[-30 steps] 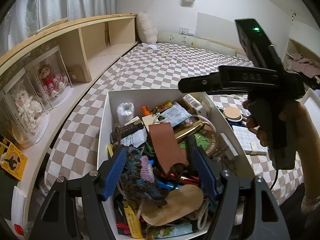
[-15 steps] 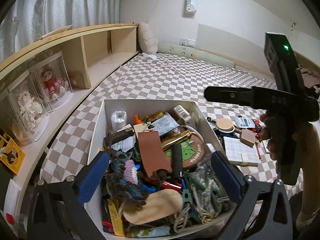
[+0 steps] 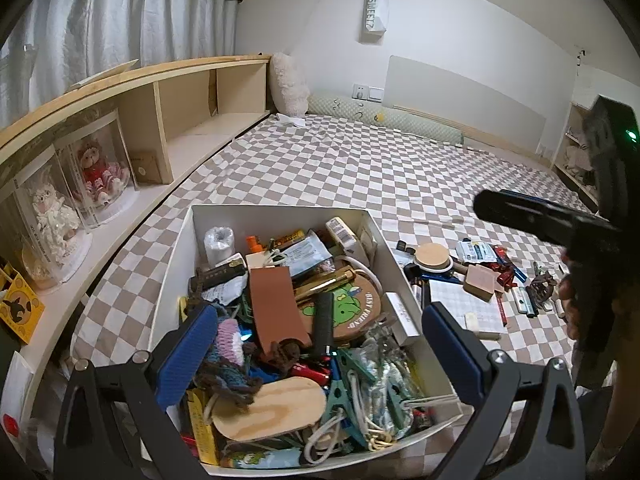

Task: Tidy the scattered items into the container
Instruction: 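Move both open grippers back over the pile of items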

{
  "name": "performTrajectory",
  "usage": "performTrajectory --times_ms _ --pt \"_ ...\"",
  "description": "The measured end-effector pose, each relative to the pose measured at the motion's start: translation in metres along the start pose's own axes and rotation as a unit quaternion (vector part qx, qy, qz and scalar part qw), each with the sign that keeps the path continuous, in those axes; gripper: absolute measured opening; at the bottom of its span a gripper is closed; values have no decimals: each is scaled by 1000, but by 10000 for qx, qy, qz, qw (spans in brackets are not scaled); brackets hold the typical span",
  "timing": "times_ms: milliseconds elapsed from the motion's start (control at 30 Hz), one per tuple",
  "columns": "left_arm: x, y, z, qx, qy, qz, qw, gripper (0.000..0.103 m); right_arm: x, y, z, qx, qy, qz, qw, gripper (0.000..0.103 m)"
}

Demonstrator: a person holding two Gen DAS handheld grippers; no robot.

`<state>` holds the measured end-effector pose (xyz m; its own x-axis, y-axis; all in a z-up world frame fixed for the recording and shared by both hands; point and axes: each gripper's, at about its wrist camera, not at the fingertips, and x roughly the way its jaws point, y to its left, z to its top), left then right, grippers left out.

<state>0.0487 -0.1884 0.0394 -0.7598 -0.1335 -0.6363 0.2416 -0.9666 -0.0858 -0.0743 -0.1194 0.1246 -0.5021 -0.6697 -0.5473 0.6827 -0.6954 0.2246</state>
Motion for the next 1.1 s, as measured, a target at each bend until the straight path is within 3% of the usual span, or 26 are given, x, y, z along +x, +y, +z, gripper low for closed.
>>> performTrajectory --times_ms 500,1100 --pt "-8 -34 -5 -14 -171 -168 9997 103 -51 -11 -32 -472 -207 -557 9971 103" --pt "4 -72 -11 133 -178 -249 9994 103 -79 -53 -62 -228 -289 -909 9952 103"
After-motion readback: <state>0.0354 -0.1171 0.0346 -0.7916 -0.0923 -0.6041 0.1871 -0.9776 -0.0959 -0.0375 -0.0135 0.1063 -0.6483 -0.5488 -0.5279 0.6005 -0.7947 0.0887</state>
